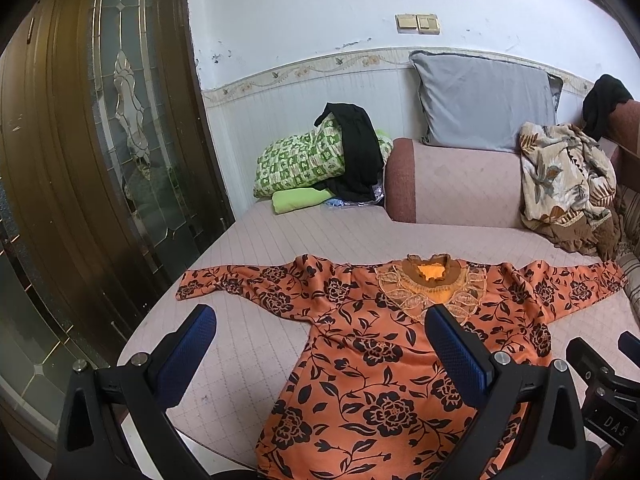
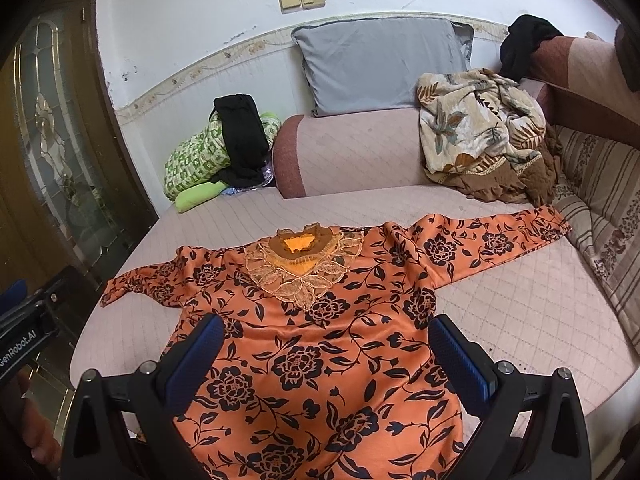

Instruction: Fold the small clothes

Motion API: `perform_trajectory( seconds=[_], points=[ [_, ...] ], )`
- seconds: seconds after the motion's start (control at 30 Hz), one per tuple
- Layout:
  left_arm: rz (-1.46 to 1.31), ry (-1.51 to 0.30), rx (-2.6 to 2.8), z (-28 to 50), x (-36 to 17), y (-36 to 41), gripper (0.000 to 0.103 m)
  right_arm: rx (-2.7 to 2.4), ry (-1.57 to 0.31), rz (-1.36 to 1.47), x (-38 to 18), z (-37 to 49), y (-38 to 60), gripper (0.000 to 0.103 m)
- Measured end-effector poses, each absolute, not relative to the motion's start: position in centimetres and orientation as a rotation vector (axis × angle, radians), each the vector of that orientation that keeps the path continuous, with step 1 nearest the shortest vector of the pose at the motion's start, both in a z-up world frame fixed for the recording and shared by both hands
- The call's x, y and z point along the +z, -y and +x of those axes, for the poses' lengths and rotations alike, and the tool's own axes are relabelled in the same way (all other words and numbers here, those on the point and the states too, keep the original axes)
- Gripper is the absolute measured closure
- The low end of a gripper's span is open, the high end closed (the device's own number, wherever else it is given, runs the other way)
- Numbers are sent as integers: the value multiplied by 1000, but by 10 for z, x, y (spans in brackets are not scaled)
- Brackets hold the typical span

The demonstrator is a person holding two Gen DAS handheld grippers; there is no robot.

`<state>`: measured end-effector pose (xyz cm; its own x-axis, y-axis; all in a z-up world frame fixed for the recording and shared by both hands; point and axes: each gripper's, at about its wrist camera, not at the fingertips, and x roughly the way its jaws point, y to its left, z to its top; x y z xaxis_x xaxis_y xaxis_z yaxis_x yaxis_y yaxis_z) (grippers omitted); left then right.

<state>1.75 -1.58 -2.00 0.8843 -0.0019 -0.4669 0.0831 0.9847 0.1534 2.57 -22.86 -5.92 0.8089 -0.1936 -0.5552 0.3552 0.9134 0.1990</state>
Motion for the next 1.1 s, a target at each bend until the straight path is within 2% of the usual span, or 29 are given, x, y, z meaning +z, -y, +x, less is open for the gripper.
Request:
perform_trajectory(
  seconds=[0.33, 0.57, 0.67, 0.83, 0.9, 0.97, 1.0, 1.07, 1.1],
  points=[
    [190, -533, -40, 36, -35, 23, 0, -314, -585, 339, -75, 38, 245, 0],
    [203, -595, -55, 70, -64, 40, 0, -365, -600, 403, -94, 53, 284, 0],
    [177, -654, -99, 105, -92, 53, 0, -384, -602, 483, -111, 61, 324, 0],
    [68, -853, -193, 188, -171, 78, 0, -427, -521, 742, -159, 56, 438, 1],
    [105, -870, -157, 207, -199, 88, 0, -482, -495, 838, -180, 50, 488, 2],
    [176, -877, -126, 216, -226, 99, 0, -523, -478, 946, -198, 48, 532, 14],
    [195, -906, -116, 216, -235, 106, 0, -546, -474, 997, -205, 46, 554, 16],
    [170, -973, -157, 220, -239, 119, 0, -619, -452, 1084, -218, 39, 596, 24],
    [161, -961, -184, 222, -238, 123, 0, -638, -428, 1117, -223, 37, 613, 25]
  ],
)
